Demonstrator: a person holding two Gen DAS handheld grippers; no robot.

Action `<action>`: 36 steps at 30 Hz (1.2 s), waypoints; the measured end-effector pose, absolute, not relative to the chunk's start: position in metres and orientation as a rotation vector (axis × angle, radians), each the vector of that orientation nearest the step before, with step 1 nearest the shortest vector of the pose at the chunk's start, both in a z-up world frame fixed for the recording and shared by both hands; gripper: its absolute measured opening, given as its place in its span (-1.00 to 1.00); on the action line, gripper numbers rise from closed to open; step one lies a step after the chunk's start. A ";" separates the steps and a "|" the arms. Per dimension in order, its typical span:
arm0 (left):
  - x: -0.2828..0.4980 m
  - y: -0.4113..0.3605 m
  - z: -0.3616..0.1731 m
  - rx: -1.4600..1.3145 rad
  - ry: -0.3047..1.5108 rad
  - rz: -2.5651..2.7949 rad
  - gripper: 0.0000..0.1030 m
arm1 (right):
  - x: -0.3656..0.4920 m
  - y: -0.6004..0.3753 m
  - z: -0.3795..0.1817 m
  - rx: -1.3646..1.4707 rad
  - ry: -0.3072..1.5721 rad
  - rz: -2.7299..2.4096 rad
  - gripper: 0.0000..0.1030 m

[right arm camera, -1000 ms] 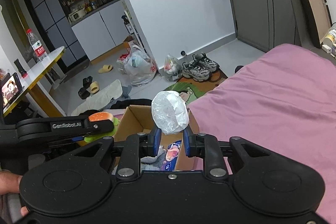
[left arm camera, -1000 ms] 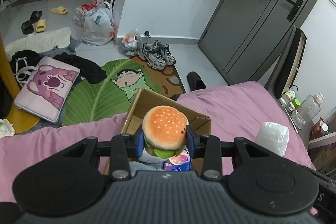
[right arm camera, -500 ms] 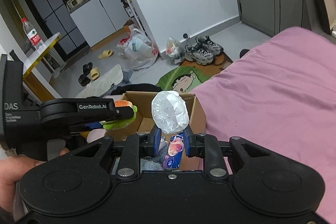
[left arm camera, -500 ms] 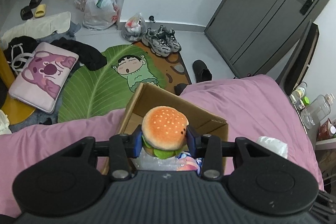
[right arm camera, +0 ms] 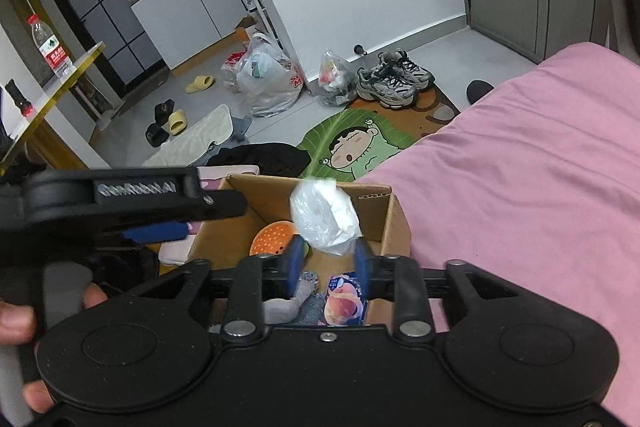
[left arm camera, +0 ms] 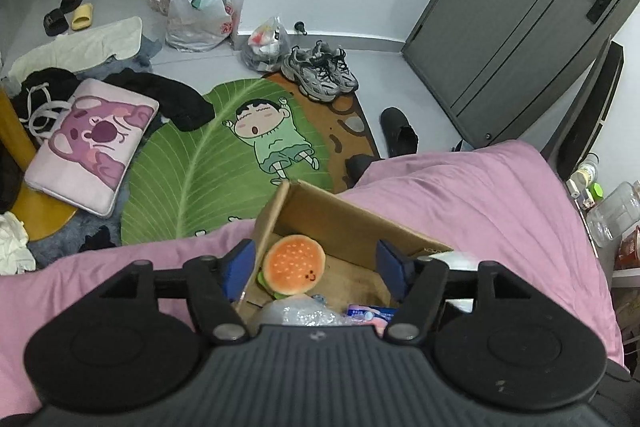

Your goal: Organize soft objects

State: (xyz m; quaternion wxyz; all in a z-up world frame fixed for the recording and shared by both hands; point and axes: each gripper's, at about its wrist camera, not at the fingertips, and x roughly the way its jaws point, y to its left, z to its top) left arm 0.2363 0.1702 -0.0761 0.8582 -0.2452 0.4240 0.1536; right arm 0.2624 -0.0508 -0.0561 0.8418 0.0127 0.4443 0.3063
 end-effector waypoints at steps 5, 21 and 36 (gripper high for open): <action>0.224 0.169 -0.062 -0.489 0.865 0.320 0.46 | 0.257 -0.059 -0.049 0.023 0.931 0.615 -0.12; 0.170 0.147 -0.010 -0.370 0.926 0.257 0.86 | 0.221 -0.085 -0.002 -0.006 0.890 0.570 0.41; 0.109 0.133 0.028 -0.319 0.879 0.238 0.99 | 0.172 -0.113 0.058 -0.004 0.864 0.544 1.00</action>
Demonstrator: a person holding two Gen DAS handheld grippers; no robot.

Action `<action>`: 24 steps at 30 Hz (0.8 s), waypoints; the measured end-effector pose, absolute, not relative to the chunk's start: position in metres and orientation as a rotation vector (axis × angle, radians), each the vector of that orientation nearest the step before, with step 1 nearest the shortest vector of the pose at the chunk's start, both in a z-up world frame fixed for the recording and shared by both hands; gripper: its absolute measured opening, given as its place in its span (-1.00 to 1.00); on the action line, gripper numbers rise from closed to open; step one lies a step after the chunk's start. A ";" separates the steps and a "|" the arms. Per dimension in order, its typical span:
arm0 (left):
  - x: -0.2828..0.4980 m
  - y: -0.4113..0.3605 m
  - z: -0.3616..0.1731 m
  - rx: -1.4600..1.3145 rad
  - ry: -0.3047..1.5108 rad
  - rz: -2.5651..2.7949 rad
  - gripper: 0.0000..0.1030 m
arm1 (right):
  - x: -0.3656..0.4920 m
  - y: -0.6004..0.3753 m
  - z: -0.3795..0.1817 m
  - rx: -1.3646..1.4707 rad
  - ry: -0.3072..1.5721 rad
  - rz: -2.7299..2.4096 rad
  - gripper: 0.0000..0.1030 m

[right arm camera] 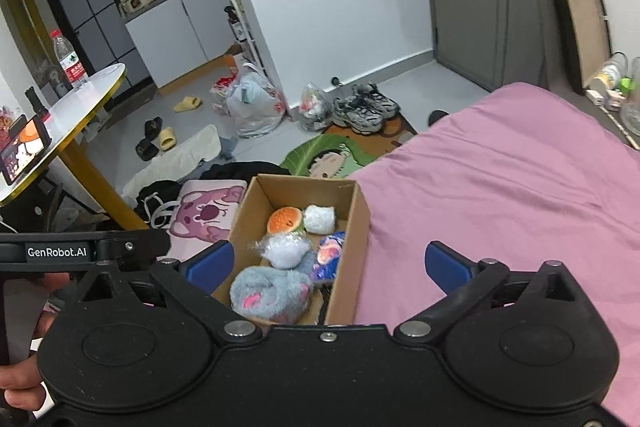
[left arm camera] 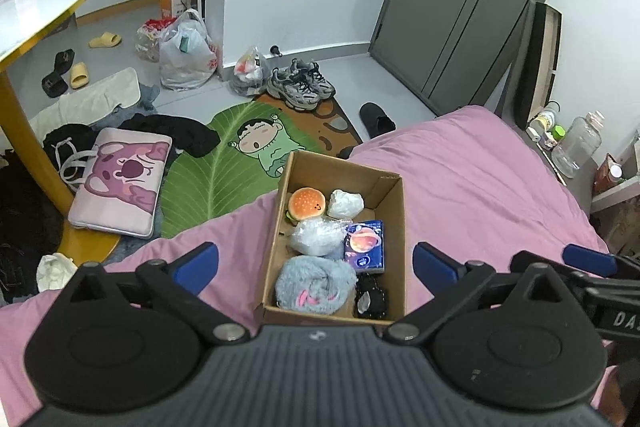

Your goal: Organize soft objects

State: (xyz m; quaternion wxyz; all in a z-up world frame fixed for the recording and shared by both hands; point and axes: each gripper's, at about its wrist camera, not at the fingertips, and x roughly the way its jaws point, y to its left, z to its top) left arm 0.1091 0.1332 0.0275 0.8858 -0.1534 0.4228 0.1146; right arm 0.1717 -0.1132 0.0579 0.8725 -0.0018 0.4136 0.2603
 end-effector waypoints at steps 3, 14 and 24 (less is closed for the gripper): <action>0.099 0.128 0.035 -0.314 0.872 0.230 0.99 | 0.162 -0.121 0.071 -0.006 0.854 0.548 1.00; 0.056 0.109 0.066 -0.286 0.815 0.201 0.99 | 0.125 -0.153 0.109 -0.009 0.826 0.549 1.00; 0.014 0.096 0.084 -0.238 0.799 0.182 0.99 | 0.090 -0.175 0.128 0.052 0.816 0.520 1.00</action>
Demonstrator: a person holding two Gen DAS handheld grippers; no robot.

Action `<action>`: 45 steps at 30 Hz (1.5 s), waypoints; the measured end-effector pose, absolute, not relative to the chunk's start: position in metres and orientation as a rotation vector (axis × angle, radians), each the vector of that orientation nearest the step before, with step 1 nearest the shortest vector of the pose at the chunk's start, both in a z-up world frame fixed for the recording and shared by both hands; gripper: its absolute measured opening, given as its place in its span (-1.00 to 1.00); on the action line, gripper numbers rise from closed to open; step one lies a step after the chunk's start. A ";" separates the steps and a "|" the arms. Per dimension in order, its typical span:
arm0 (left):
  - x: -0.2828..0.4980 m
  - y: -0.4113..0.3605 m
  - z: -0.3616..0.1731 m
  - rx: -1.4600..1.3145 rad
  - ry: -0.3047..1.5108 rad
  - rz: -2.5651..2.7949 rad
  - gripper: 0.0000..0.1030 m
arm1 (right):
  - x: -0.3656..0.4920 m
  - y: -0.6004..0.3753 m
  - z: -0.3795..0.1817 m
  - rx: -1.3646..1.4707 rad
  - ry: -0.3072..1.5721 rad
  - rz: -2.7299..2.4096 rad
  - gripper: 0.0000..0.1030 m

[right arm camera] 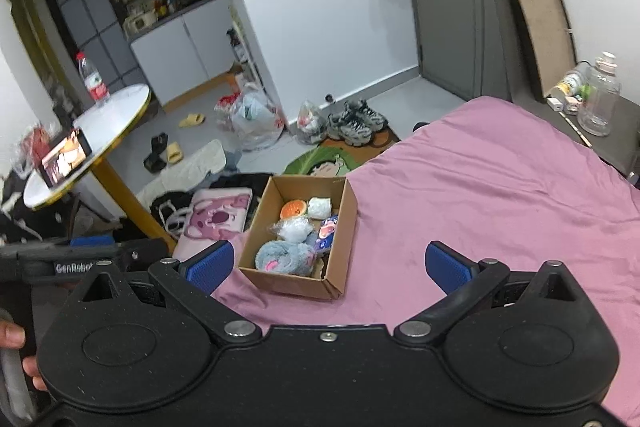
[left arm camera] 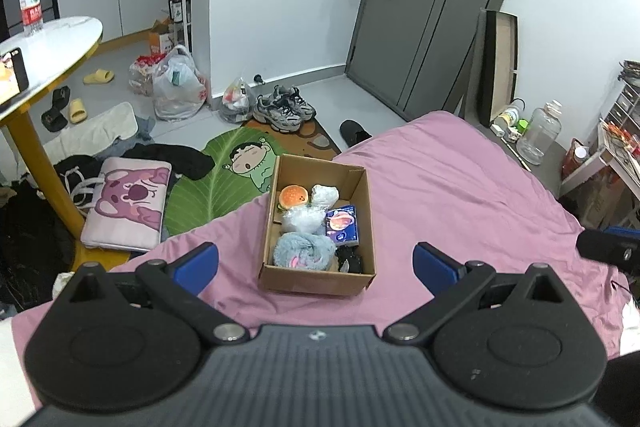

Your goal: Organize soft objects

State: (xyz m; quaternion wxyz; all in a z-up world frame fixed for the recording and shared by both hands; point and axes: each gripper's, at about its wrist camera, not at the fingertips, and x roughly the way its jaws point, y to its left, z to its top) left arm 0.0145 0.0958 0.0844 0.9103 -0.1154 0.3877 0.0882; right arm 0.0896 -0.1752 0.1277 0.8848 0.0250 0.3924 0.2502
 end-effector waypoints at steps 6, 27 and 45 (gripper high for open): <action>-0.016 0.086 0.096 -0.210 0.770 0.165 0.99 | 0.063 -0.192 0.144 0.120 0.818 0.515 1.00; -0.076 0.072 0.100 -0.197 0.749 0.099 0.99 | 0.002 -0.214 0.144 0.097 0.798 0.477 1.00; -0.083 0.066 0.088 -0.188 0.753 0.111 0.99 | -0.015 -0.219 0.112 0.053 0.803 0.507 1.00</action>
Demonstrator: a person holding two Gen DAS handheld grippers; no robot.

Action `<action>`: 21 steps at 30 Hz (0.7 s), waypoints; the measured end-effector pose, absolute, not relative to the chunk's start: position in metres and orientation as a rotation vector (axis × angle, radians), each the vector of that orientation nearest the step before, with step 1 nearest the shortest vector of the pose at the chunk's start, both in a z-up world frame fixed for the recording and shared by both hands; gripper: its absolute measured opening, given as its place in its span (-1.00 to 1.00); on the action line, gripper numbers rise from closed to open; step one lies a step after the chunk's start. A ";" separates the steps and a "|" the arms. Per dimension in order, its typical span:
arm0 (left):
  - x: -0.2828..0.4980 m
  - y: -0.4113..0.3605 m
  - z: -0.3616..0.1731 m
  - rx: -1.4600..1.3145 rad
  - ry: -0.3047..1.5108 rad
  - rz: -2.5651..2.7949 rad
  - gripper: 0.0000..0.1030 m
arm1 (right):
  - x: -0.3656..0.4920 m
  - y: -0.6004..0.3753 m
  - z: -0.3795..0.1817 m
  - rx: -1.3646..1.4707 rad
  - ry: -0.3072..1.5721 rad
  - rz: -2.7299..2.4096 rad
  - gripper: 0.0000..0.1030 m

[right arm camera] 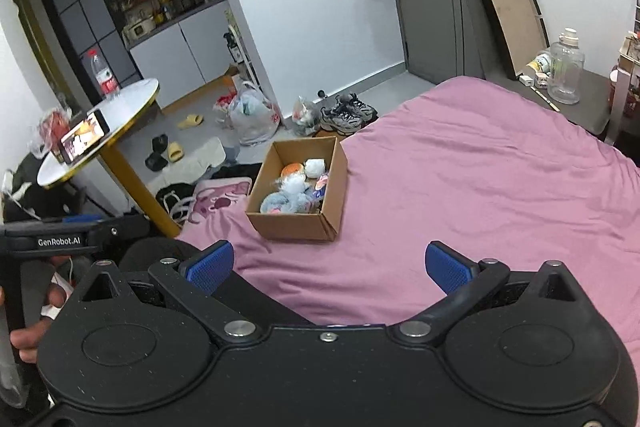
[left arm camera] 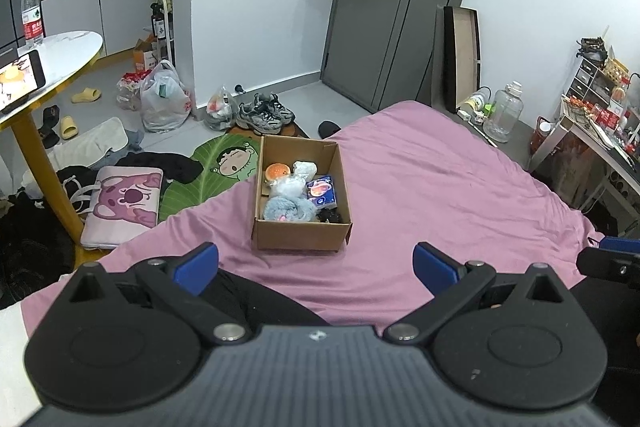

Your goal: Organize soft objects

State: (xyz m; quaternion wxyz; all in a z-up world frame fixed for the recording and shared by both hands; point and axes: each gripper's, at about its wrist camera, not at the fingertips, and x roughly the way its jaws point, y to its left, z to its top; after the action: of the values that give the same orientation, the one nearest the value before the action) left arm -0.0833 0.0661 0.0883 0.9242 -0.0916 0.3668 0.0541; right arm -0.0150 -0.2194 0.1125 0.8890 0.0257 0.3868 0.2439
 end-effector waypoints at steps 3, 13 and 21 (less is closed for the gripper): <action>-0.082 0.065 0.087 -0.188 0.758 0.110 0.99 | -0.015 -0.221 0.112 0.057 0.803 0.502 1.00; -0.083 0.058 0.083 -0.175 0.764 0.087 0.99 | -0.011 -0.223 0.108 0.067 0.809 0.460 1.00; -0.083 0.059 0.080 -0.176 0.767 0.093 0.99 | -0.010 -0.223 0.108 0.062 0.810 0.457 1.00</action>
State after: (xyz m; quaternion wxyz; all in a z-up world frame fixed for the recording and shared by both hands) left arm -0.0833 0.0587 0.0797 0.9225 -0.0857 0.3736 0.0454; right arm -0.0101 -0.2233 0.1080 0.8934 0.0300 0.3904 0.2204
